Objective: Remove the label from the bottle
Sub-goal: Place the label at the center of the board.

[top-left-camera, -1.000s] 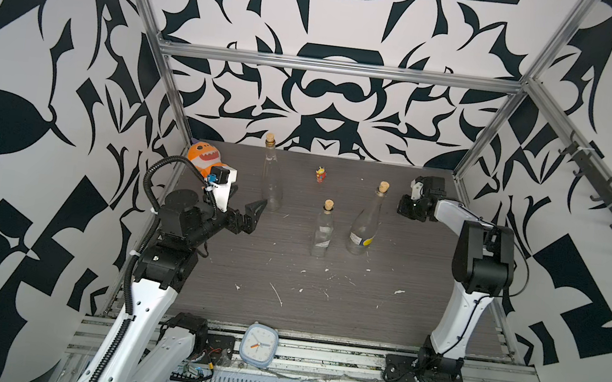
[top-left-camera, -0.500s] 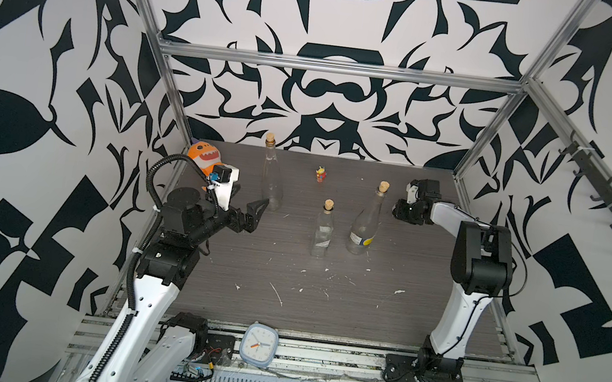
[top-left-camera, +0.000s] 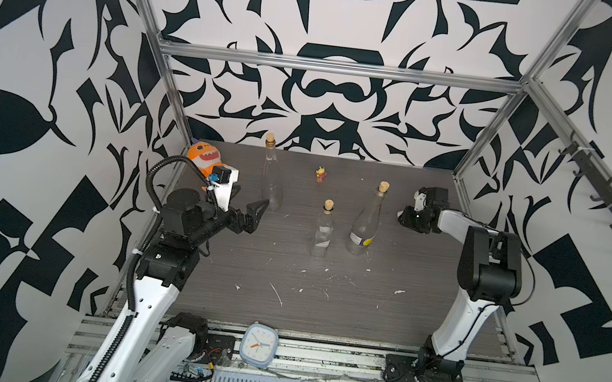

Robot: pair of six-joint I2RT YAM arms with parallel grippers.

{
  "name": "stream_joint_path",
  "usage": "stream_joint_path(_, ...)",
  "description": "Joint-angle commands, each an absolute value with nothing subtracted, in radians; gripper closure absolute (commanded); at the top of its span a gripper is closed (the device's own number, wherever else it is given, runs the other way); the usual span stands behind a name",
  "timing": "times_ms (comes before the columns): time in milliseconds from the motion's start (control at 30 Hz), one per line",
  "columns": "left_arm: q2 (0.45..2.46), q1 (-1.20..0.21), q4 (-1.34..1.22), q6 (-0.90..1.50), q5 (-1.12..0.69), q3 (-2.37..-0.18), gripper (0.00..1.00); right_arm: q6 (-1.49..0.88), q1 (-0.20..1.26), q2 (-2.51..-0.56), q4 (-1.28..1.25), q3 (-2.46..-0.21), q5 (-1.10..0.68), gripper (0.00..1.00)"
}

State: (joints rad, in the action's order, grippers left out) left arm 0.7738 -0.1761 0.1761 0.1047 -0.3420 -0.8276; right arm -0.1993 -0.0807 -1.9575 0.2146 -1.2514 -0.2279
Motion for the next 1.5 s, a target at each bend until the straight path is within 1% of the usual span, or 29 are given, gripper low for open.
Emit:
stream_joint_path(0,0.765,-0.172,0.156,0.115,-0.362,-0.815,0.01,-0.198,-0.08,-1.916,0.209,-1.248,-0.238,0.6)
stream_joint_path(133,0.767,-0.172,0.158,0.114,-0.365,-0.815,0.01,-0.201,-0.08,-1.88,0.208,-1.247,-0.25,0.58)
stream_joint_path(200,0.768,-0.173,0.156,0.115,-0.365,-0.814,0.01,-0.199,-0.08,-1.855,0.219,-1.248,-0.25,0.56)
stream_joint_path(500,0.773,-0.172,0.152,0.117,-0.368,-0.813,0.01,-0.195,-0.078,-1.81,0.26,-1.269,-0.254,0.55)
stream_joint_path(933,0.772,-0.172,0.149,0.12,-0.368,-0.81,0.01,-0.202,-0.066,-1.87,0.224,-1.288,-0.304,0.54)
stream_joint_path(1033,0.774,-0.172,0.146,0.119,-0.367,-0.809,0.01,-0.211,-0.057,-1.893,0.228,-1.324,-0.323,0.54)
stream_joint_path(1133,0.778,-0.172,0.148,0.12,-0.37,-0.811,0.01,-0.227,-0.058,-1.944,0.291,-1.383,-0.323,0.54)
stream_joint_path(1467,0.783,-0.172,0.146,0.115,-0.369,-0.816,0.01,-0.258,-0.057,-1.945,0.237,-1.305,-0.302,0.54)
